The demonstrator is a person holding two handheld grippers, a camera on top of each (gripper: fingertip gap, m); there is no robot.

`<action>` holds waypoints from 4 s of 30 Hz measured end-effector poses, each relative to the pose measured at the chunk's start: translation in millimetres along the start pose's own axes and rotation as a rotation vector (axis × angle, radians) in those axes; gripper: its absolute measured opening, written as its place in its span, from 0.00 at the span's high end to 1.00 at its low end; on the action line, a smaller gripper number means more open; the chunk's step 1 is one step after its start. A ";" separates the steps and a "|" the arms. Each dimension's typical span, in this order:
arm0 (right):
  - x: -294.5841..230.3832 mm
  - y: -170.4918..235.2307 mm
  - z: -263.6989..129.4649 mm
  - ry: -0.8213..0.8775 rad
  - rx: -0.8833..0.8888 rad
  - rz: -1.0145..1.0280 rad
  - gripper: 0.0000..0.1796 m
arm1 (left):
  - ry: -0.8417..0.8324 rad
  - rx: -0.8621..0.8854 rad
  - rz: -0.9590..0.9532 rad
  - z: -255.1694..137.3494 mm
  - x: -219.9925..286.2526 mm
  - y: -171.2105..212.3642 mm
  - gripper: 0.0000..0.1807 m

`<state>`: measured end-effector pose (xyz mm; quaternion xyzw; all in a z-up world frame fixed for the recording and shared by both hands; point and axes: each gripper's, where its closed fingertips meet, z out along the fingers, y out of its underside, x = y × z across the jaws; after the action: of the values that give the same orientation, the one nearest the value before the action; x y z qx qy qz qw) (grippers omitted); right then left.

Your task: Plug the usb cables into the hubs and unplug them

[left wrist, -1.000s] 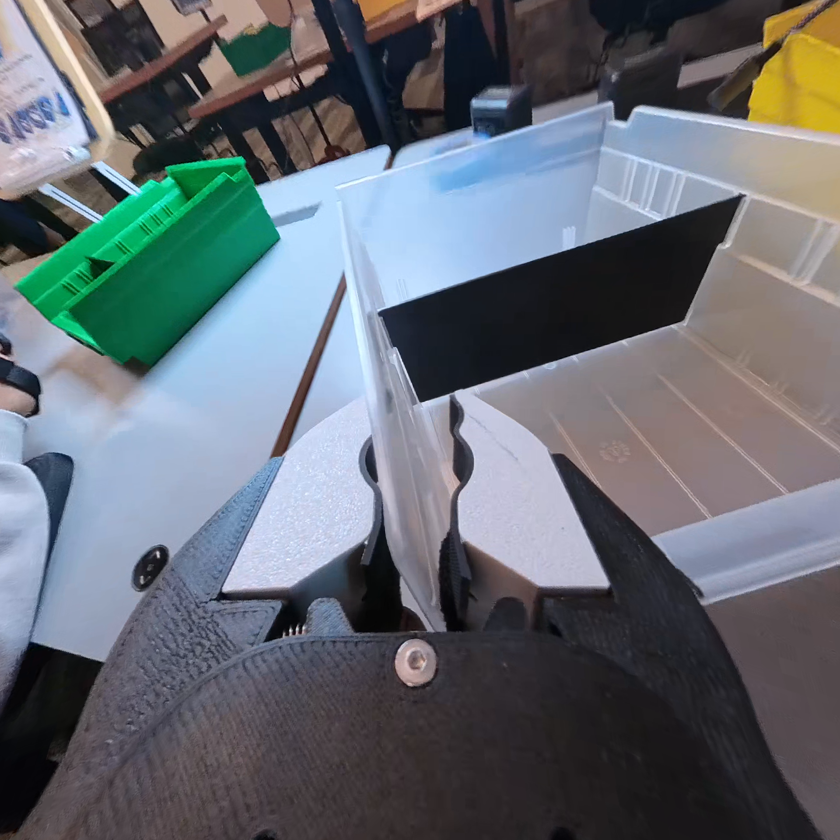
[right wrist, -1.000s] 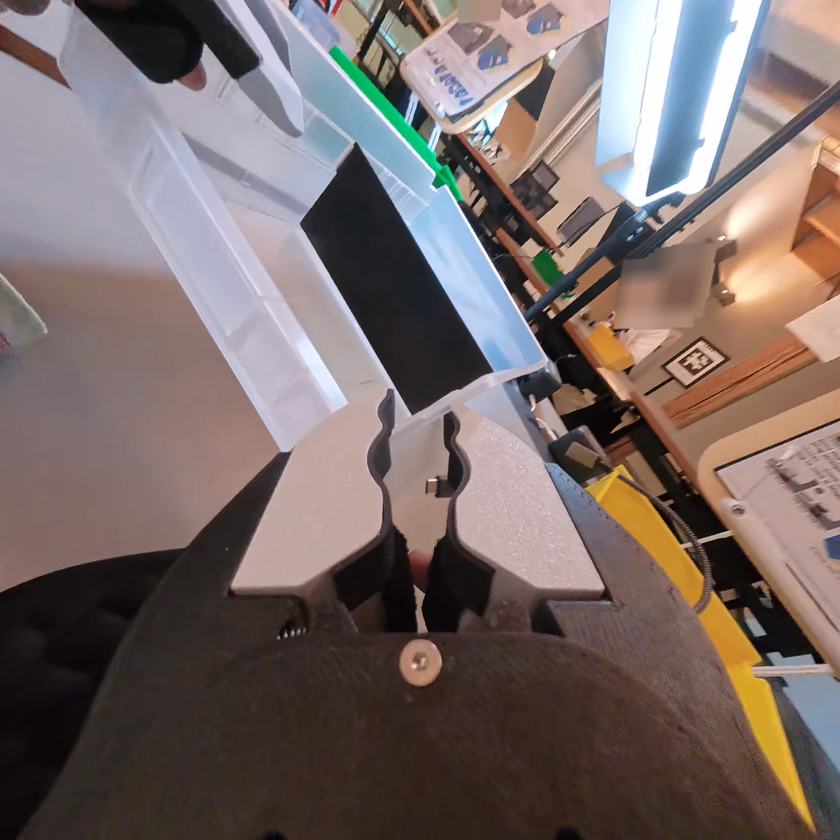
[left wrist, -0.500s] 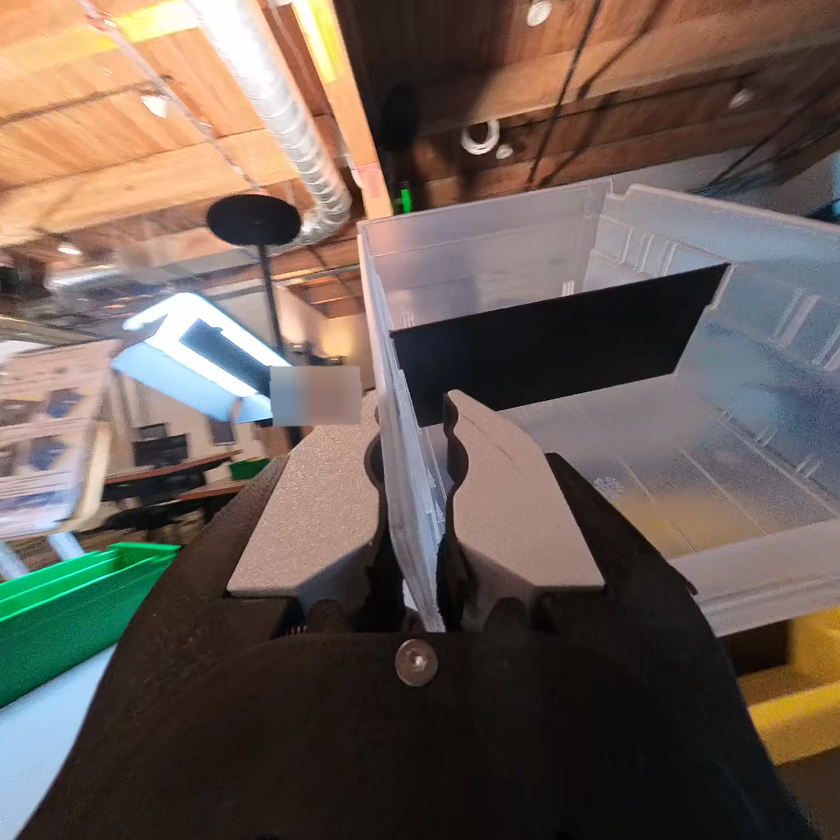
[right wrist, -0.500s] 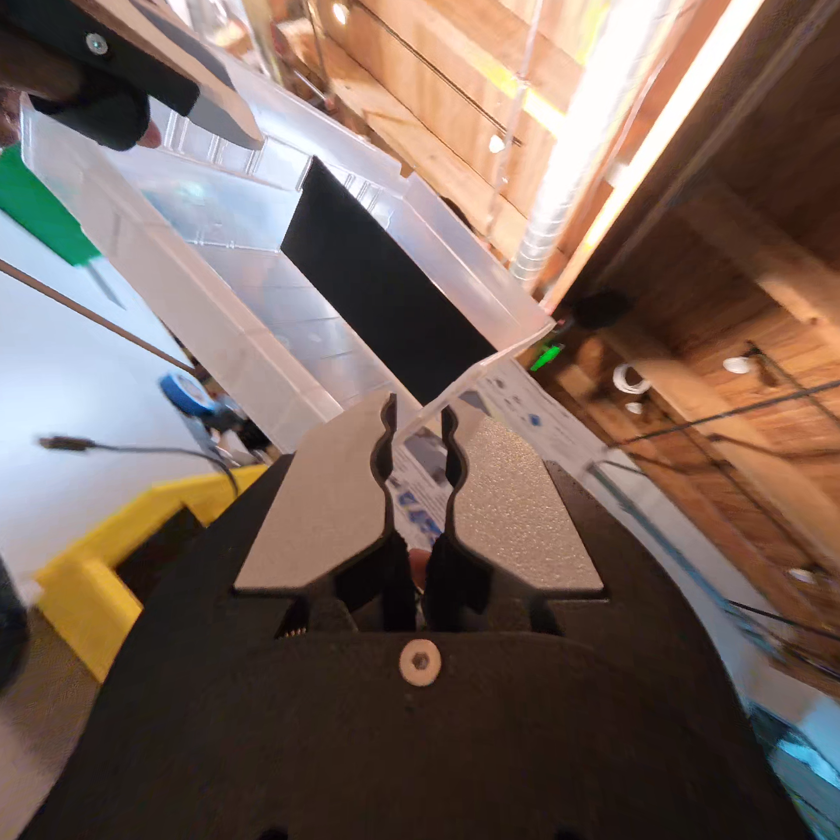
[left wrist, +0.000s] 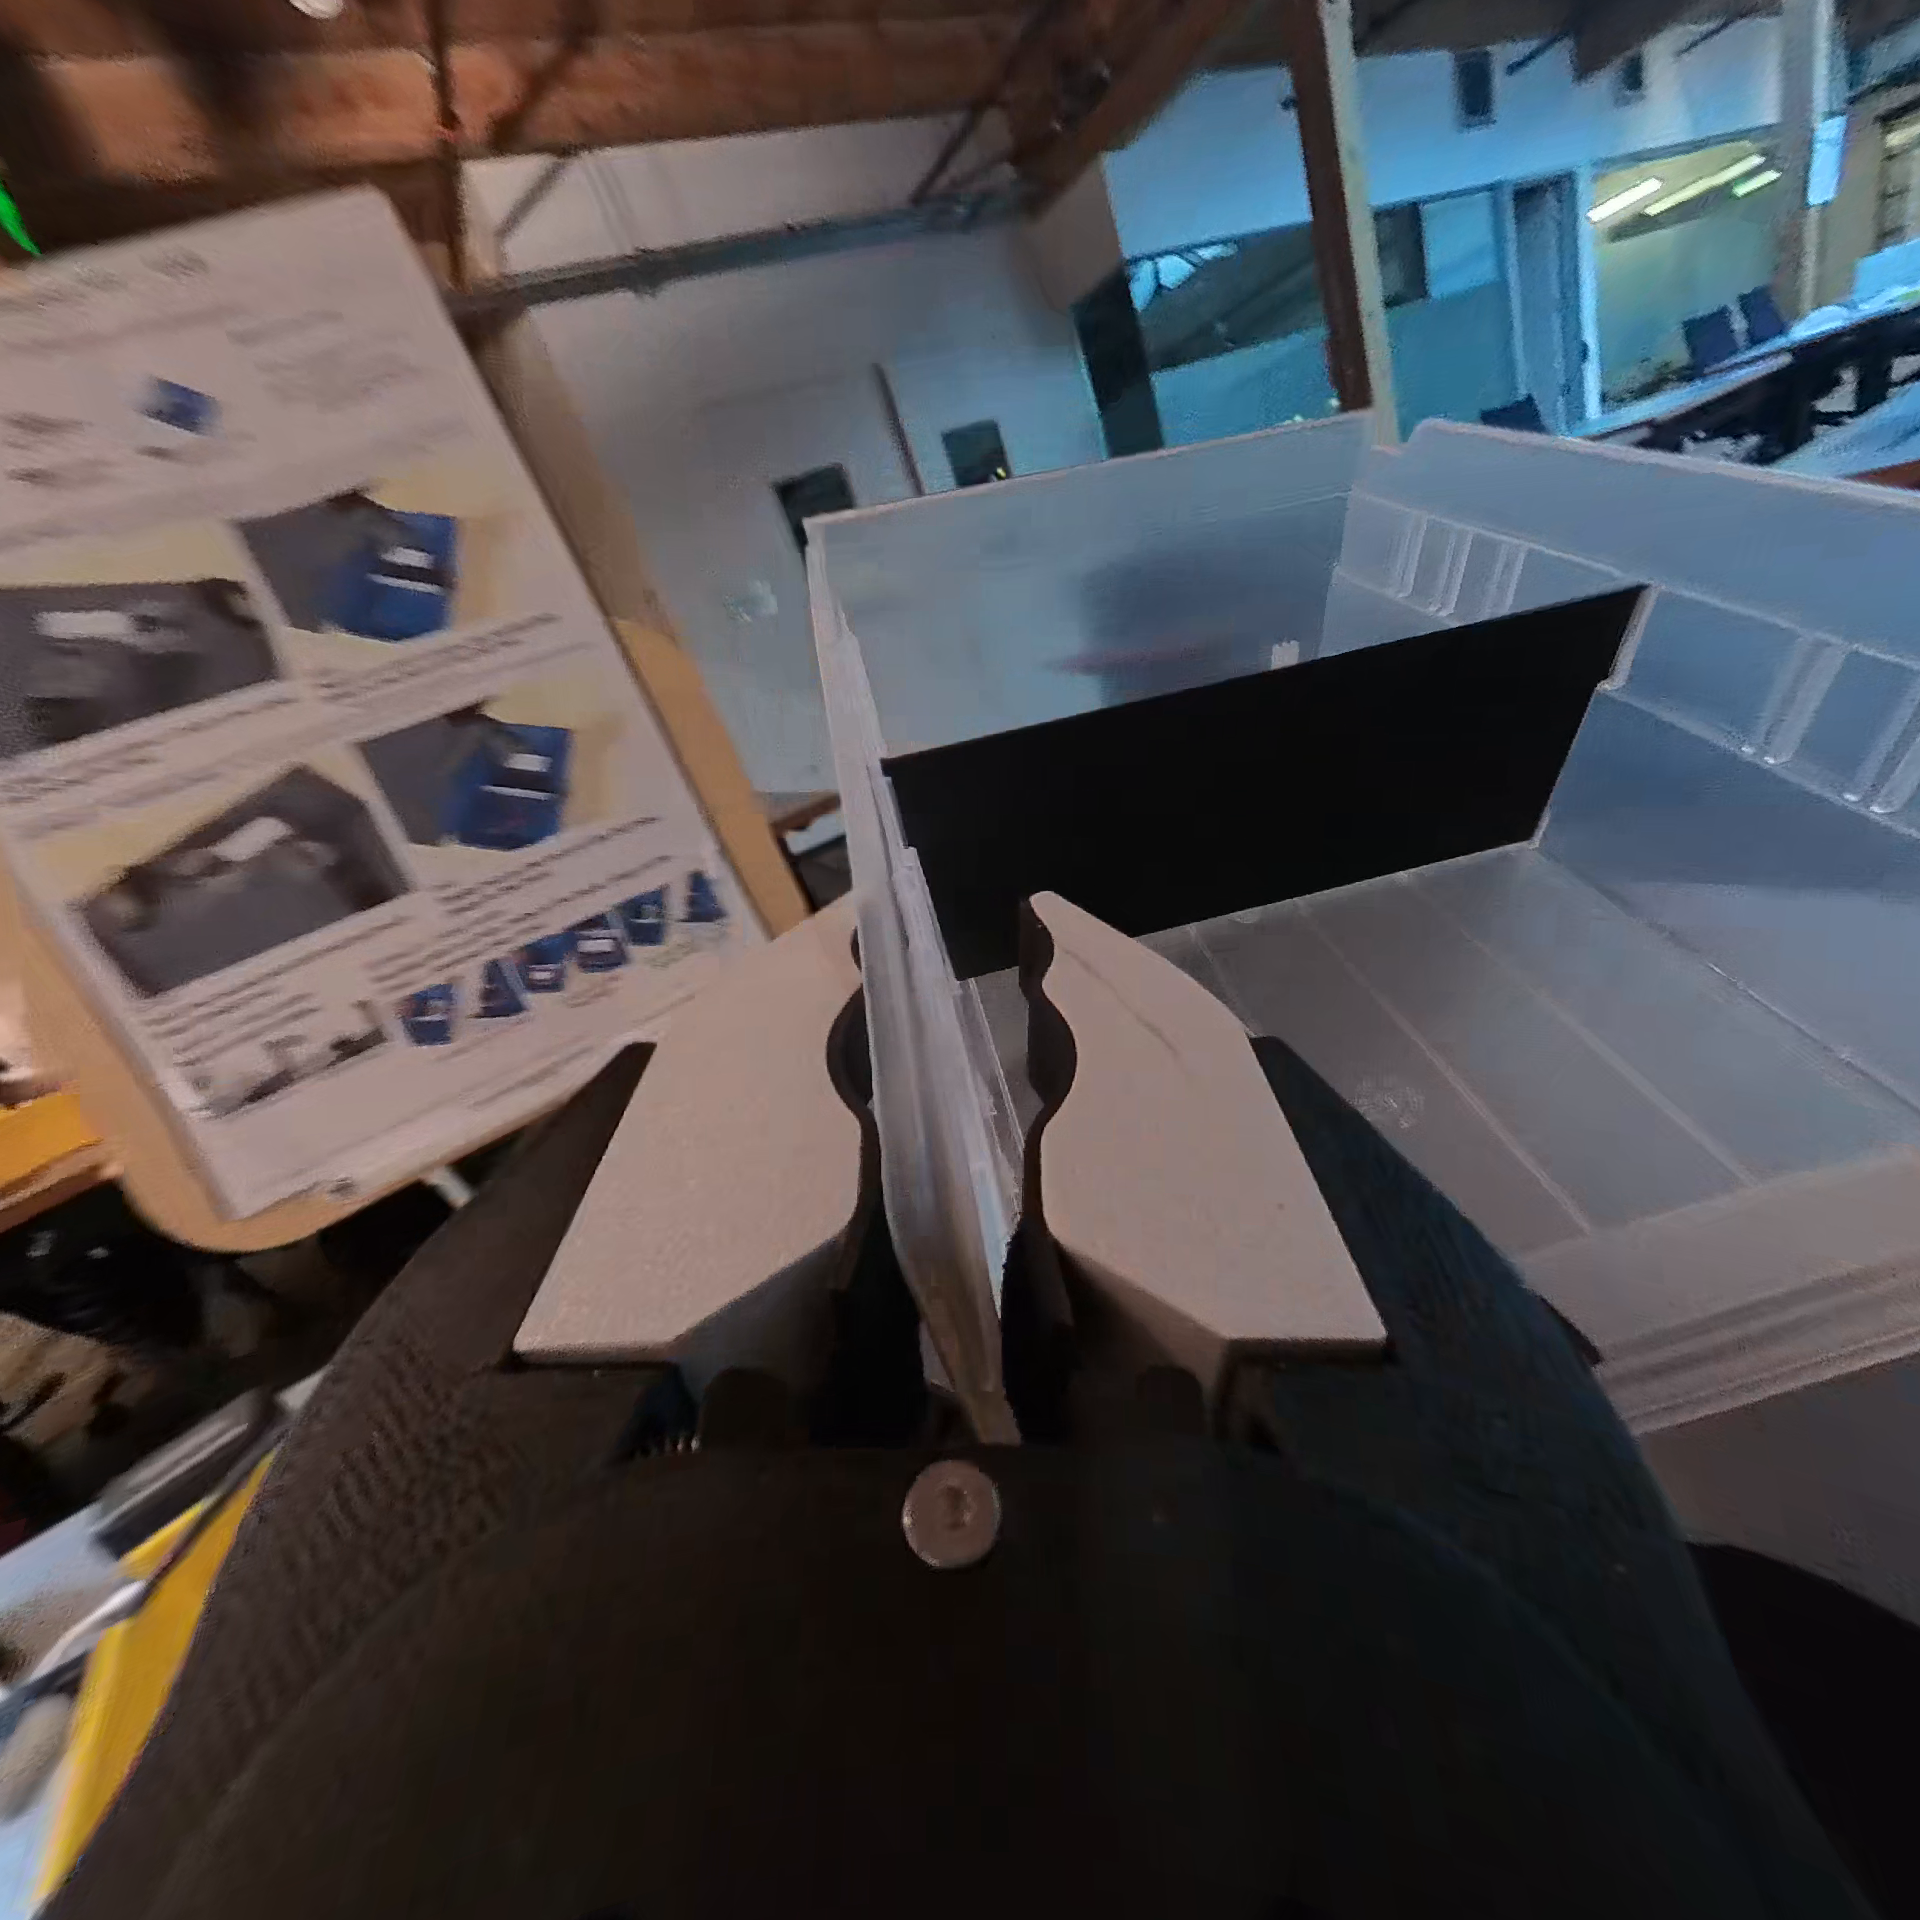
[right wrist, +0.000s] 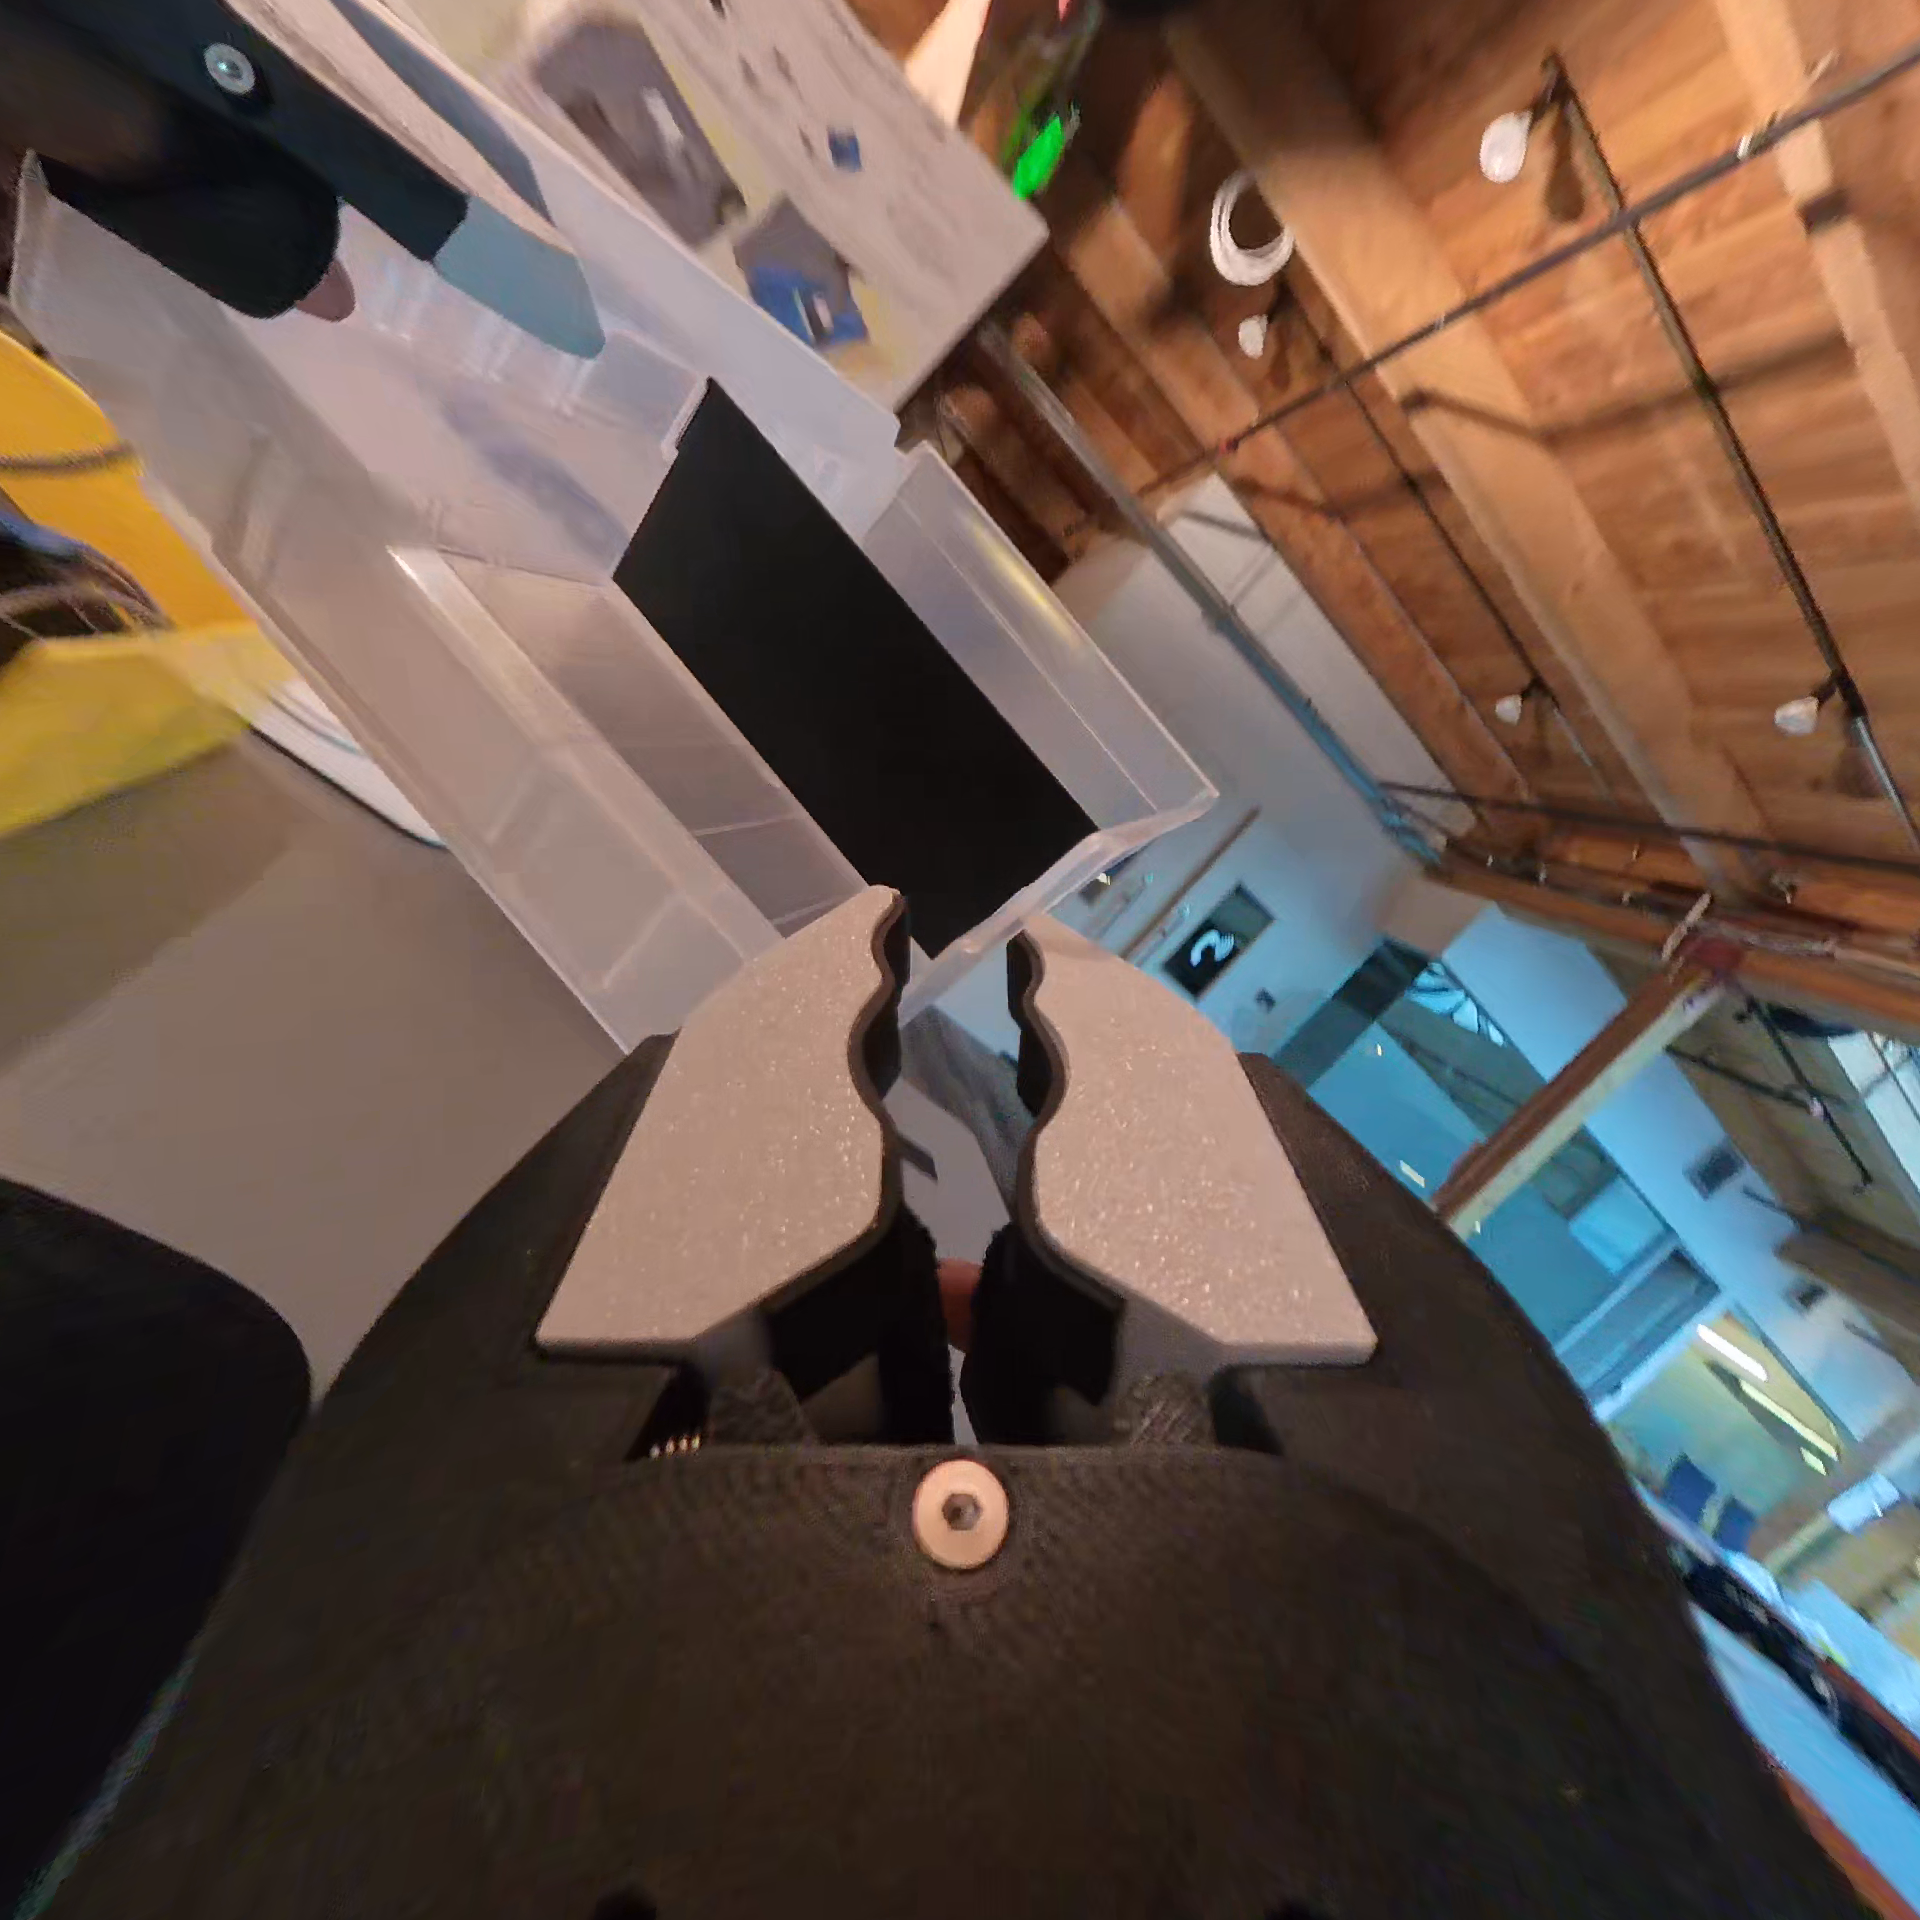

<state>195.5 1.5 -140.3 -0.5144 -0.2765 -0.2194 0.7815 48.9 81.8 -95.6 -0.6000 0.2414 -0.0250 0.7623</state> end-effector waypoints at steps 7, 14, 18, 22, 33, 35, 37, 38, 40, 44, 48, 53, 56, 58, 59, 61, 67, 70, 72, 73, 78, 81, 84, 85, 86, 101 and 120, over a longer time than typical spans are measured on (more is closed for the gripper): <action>6.0 88.1 -1.9 -0.002 -0.267 0.021 0.90 | 0.130 -0.175 -0.083 55.9 66.3 60.9 0.88; -5.1 135.6 -5.0 -0.043 -0.400 0.041 0.91 | 0.210 -0.297 -0.137 67.2 101.2 111.9 0.84; -9.7 150.2 -4.7 -0.052 -0.452 0.053 0.91 | 0.302 -0.329 -0.179 63.6 114.8 126.2 0.76; -6.7 159.9 -5.3 -0.020 -0.475 0.094 0.91 | 0.424 -0.352 -0.168 56.5 128.1 135.9 0.65; -7.1 166.2 -5.5 -0.049 -0.464 0.139 0.84 | 0.391 -0.245 0.116 29.7 115.8 86.2 0.37; -0.7 150.1 -4.4 -0.049 -0.331 0.217 0.78 | 0.454 -0.197 0.111 1.8 112.8 61.9 0.41; 6.6 130.4 -4.8 -0.051 -0.177 0.267 0.72 | 0.497 -0.182 0.146 -31.0 100.5 48.7 0.44; 8.7 121.2 -5.9 -0.059 -0.114 0.289 0.69 | 0.490 -0.180 0.173 -47.0 89.2 46.5 0.46; 9.8 105.2 -7.7 -0.094 -0.023 0.331 0.63 | 0.455 -0.196 0.221 -77.7 60.6 51.2 0.49; 2.1 73.6 -9.4 -0.204 0.105 0.378 0.48 | 0.346 -0.363 0.277 -127.4 -9.3 98.0 0.50; -21.2 50.2 -7.4 -0.333 0.119 0.292 0.46 | 0.308 -0.496 0.333 -165.0 -55.7 147.7 0.52; -77.6 56.4 -3.7 -0.551 -0.053 -0.020 0.54 | 0.331 -0.580 0.412 -170.7 -67.6 186.9 0.59; -100.2 71.7 0.8 -0.609 -0.151 -0.148 0.57 | 0.374 -0.609 0.484 -162.7 -60.2 199.2 0.62; -112.2 85.5 1.7 -0.646 -0.225 -0.202 0.58 | 0.413 -0.640 0.497 -156.8 -52.7 207.6 0.64; -115.2 93.9 1.4 -0.653 -0.266 -0.251 0.59 | 0.419 -0.666 0.515 -152.7 -50.8 214.4 0.65; -118.2 110.4 0.3 -0.659 -0.346 -0.366 0.62 | 0.395 -0.747 0.603 -148.6 -57.5 229.5 0.69; -118.1 155.8 -1.2 -0.634 -0.538 -0.557 0.72 | 0.331 -0.870 0.710 -154.3 -83.4 252.7 0.81; -112.2 159.7 3.2 -0.565 -0.527 -0.589 0.80 | 0.302 -0.896 0.702 -163.1 -104.2 257.7 0.80; -111.3 159.3 2.5 -0.571 -0.528 -0.577 0.81 | 0.268 -0.911 0.702 -171.6 -119.7 260.7 0.80; -111.0 159.4 2.3 -0.573 -0.525 -0.580 0.81 | 0.251 -0.919 0.702 -176.8 -127.8 262.2 0.79; -108.1 161.0 0.9 -0.574 -0.514 -0.572 0.81 | 0.170 -0.970 0.676 -212.5 -166.4 267.7 0.78; -104.4 164.1 -0.6 -0.568 -0.518 -0.566 0.81 | 0.109 -1.006 0.660 -238.9 -188.1 269.7 0.78; -99.1 168.1 -3.6 -0.564 -0.524 -0.566 0.81 | 0.060 -1.055 0.653 -267.5 -208.0 271.5 0.78; -96.7 170.0 -4.4 -0.562 -0.527 -0.566 0.81 | 0.049 -1.074 0.656 -276.4 -214.7 272.2 0.78; -93.9 172.0 -5.7 -0.559 -0.531 -0.570 0.81 | 0.043 -1.089 0.661 -284.6 -221.1 272.8 0.78; -43.7 199.6 -37.8 -0.516 -0.635 -0.473 0.76 | 0.107 -1.203 0.601 -358.8 -230.6 261.8 0.72; -30.4 82.8 -22.4 -0.486 -0.188 0.027 0.73 | 0.145 -0.669 -0.175 -262.6 -274.7 176.6 0.62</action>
<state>229.2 13.6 -223.9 -0.6259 -0.4277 -0.1038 0.6439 -342.4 -16.0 -209.3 -0.8315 0.2376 -0.0522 0.4995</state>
